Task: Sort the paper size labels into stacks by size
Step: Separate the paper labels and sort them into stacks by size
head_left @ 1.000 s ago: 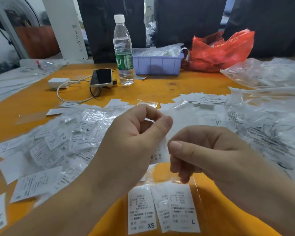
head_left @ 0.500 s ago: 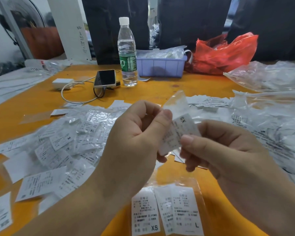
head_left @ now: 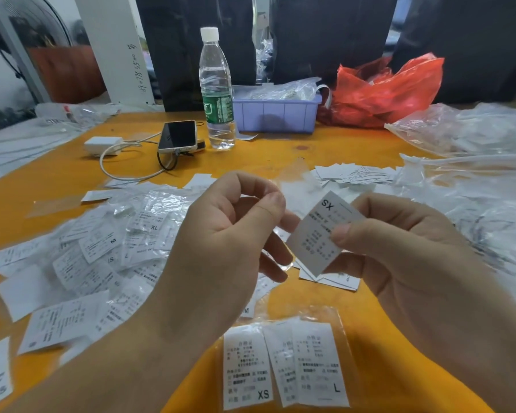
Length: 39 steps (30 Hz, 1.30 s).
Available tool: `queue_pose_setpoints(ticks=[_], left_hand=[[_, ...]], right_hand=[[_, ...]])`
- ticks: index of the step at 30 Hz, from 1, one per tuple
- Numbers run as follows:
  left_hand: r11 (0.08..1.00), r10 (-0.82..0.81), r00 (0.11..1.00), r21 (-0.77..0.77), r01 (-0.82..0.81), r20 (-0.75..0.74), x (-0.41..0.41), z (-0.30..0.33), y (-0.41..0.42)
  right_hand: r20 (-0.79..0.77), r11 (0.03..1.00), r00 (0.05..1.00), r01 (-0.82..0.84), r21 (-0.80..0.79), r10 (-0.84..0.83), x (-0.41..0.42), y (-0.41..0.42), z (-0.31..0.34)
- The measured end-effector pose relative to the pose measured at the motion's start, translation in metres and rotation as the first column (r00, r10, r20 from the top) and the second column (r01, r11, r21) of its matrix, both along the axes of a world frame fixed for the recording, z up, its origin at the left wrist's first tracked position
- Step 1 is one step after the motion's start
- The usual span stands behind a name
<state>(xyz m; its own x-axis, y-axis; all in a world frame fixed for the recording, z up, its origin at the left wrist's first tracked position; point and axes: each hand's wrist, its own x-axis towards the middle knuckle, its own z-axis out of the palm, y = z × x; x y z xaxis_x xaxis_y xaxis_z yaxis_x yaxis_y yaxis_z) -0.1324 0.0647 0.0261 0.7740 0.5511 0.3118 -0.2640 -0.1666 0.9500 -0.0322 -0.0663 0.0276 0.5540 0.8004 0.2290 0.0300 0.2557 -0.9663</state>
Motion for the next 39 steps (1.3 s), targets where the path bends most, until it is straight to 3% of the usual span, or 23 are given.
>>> queue_pose_setpoints(ticks=[3,9,17,25,39], left_hand=[[1.0,0.004,1.0,0.008,-0.004,-0.002,-0.001,0.0,0.001],[1.0,0.022,1.0,0.014,-0.022,-0.002,-0.001,0.0,0.004],[0.993,-0.113,0.991,-0.047,0.11,-0.071,0.002,0.001,0.003],[0.964,-0.041,0.999,-0.265,0.031,-0.032,0.001,0.006,0.014],[0.96,-0.025,1.0,-0.279,0.024,0.0,-0.001,0.009,0.013]], right_hand=[[0.079,0.995,0.993,0.093,-0.04,-0.09,0.003,-0.001,-0.002],[0.172,0.99,0.981,0.108,-0.087,-0.092,0.005,-0.001,-0.005],[0.261,0.987,0.96,0.132,-0.094,-0.104,0.002,-0.003,-0.005],[0.174,0.992,0.978,0.125,-0.022,-0.12,0.002,-0.004,0.002],[0.14,0.997,0.988,0.065,-0.043,-0.059,0.001,-0.002,0.004]])
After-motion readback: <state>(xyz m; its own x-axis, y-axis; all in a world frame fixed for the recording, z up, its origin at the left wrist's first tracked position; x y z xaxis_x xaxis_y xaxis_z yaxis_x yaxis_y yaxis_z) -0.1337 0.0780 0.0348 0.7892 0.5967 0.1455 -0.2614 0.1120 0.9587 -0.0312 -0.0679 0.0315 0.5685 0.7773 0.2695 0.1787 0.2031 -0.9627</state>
